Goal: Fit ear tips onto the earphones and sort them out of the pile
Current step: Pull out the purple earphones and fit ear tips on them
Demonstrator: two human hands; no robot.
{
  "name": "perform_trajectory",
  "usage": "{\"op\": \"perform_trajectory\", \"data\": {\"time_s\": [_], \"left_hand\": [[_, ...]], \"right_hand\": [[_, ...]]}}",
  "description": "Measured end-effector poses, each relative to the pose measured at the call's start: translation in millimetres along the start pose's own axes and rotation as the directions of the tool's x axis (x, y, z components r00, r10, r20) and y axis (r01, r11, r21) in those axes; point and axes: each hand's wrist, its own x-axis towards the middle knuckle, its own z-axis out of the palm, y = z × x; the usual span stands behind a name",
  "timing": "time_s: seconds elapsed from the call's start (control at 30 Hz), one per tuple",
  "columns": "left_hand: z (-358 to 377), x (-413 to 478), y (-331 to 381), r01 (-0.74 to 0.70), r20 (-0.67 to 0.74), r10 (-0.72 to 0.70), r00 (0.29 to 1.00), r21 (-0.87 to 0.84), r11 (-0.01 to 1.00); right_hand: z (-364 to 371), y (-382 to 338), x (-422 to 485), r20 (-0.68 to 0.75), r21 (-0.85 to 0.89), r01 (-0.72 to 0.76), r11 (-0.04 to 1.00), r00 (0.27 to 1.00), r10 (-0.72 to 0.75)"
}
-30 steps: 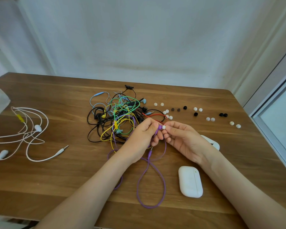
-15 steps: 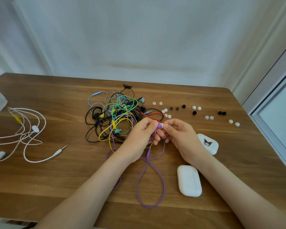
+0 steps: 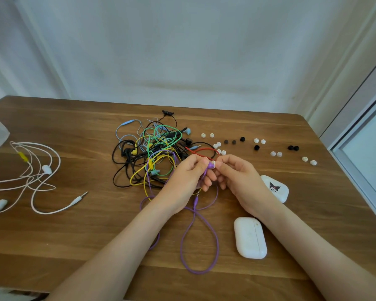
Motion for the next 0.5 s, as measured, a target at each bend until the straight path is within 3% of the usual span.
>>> {"op": "perform_trajectory", "data": {"time_s": [0.23,0.5], "left_hand": [[1.5,-0.4,2.1,0.008,-0.029,-0.009,1.000,-0.042,0.999],[0.9,0.2,2.4,0.019,-0.009,-0.020,1.000,-0.049,0.999]], "right_hand": [[-0.5,-7.5,-2.3,0.037,0.124,-0.048,0.991,0.998,0.044],[-1.8,-5.6,-0.9,0.083,0.081,-0.044,0.996,0.996,0.037]]}}
